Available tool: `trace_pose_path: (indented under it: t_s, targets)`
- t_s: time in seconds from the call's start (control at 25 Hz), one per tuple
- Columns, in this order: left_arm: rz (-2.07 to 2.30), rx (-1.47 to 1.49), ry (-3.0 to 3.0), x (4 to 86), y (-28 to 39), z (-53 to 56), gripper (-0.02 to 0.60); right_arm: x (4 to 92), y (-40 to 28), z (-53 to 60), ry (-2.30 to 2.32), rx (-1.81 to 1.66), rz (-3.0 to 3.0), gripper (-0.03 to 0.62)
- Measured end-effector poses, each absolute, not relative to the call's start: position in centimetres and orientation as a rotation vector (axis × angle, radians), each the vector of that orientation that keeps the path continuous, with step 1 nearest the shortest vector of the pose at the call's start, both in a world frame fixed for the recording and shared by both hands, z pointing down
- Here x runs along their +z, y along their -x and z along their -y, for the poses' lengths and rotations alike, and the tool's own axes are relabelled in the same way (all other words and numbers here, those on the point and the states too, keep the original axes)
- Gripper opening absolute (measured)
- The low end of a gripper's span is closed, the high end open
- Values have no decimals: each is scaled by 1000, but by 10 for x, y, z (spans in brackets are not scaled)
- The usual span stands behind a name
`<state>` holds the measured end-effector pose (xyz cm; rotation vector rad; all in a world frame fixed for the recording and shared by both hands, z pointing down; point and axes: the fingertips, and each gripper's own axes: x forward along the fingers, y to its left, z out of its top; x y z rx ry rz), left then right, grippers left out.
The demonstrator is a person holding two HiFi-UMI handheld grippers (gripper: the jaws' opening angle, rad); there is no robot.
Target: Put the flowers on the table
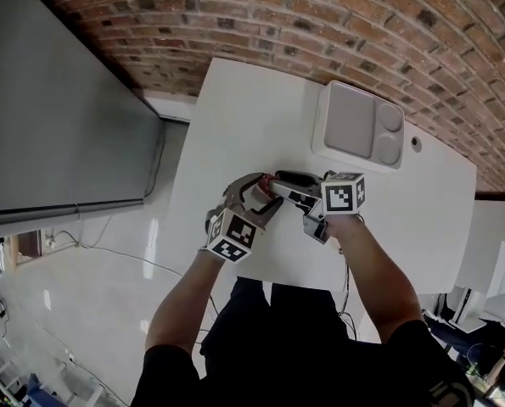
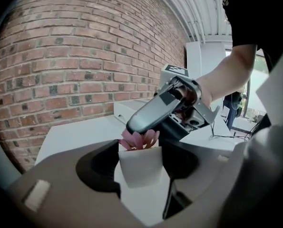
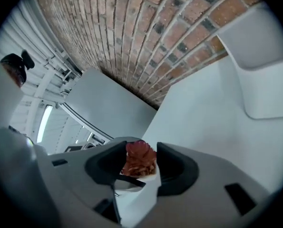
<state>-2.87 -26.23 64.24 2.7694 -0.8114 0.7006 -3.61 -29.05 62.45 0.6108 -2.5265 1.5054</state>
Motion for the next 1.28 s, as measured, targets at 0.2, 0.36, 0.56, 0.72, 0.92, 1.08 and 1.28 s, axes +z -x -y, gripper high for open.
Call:
trace_pose_path:
  t_s: [0.2,0.36,0.56,0.72,0.92,1.08,1.28]
  targets:
    - [781,754,-2765,652,34,258,268,628,39,288,-617,1445,2523,129]
    - [754,792,-2767,663,35,257,270,629,45,287,-629,1351,2521,127]
    - [732,857,-2749,681,38,253,269,637,50,281,-622,1320,2494,127]
    - [734,863,-2724,688,43,249,270,638,56,275,-596,1293,2500,127]
    - [757,906,-2679,694,53,241,270,633,67,264,-542,1247,2507,128]
    - [798,927,-2628,699,63,239,270,628,67,261,-563,1207,2510,153]
    - [811,932,-2596,699,71,237,270,606,52,266,-675,1234,2564,153]
